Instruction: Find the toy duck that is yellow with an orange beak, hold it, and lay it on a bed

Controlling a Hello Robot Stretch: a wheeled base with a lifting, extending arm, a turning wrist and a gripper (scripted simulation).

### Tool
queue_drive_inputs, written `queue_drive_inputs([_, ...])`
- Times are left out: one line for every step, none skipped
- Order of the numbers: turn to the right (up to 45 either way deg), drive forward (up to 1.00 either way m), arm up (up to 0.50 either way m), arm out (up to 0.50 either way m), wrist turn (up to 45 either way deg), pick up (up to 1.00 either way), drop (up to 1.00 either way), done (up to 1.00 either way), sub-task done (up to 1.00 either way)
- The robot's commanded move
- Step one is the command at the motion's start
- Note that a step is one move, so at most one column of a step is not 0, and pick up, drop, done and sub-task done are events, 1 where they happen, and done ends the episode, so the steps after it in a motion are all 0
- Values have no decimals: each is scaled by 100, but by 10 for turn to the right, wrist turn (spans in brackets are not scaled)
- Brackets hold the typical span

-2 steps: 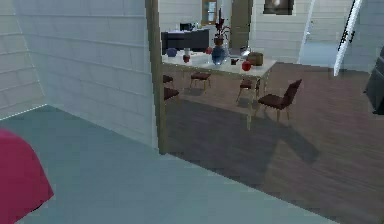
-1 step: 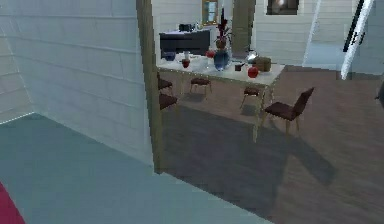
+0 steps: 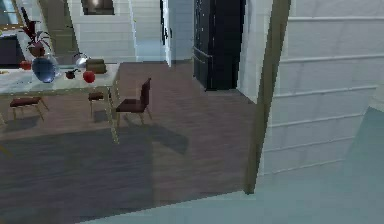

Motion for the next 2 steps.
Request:
queue_drive_inputs([270,0,0,0,0,0,0,0,0])
queue_drive_inputs([0,70,0,0,0,0,0,0,0])
